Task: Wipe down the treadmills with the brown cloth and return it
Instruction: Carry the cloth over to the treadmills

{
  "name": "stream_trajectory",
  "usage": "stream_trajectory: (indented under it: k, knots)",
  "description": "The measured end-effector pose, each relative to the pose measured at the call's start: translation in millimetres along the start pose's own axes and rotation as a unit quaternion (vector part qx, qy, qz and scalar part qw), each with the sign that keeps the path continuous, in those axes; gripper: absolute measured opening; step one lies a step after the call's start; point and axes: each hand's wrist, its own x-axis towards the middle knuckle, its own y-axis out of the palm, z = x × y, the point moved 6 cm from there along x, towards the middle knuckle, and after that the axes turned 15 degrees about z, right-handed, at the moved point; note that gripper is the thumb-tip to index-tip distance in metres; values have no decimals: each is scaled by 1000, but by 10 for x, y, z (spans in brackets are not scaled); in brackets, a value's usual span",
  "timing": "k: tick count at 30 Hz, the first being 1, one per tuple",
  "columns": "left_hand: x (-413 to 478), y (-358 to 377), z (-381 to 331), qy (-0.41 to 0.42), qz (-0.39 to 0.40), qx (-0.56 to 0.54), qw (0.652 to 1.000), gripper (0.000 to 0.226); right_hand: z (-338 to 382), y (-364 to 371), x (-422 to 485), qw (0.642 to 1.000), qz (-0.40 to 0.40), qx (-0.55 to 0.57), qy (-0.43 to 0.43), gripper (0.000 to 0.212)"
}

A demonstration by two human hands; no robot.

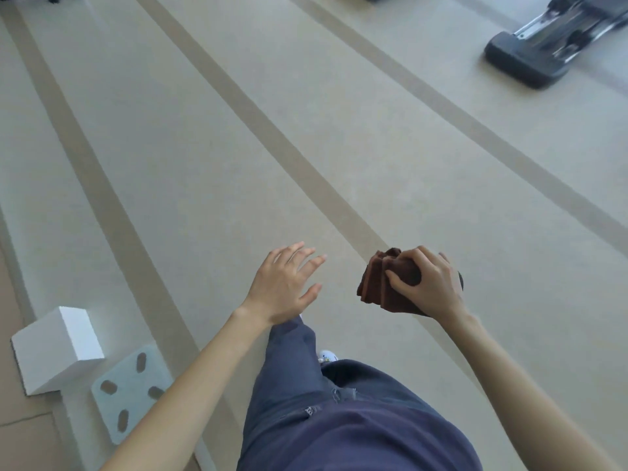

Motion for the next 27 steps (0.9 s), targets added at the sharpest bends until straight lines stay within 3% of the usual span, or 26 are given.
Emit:
stream_trajectory:
  k: [10, 20, 27]
  knots:
    - [1163, -189, 376, 60, 52, 54, 995, 49, -307, -130, 830, 996, -42, -1, 76, 26]
    - [2695, -1364, 1218, 58, -95, 52, 992, 45, -142, -862, 2571, 992, -101, -3, 81, 25]
    - [3298, -1481, 1551, 42, -89, 39, 994, 45, -157, -944, 3245, 991, -105, 8, 87, 25]
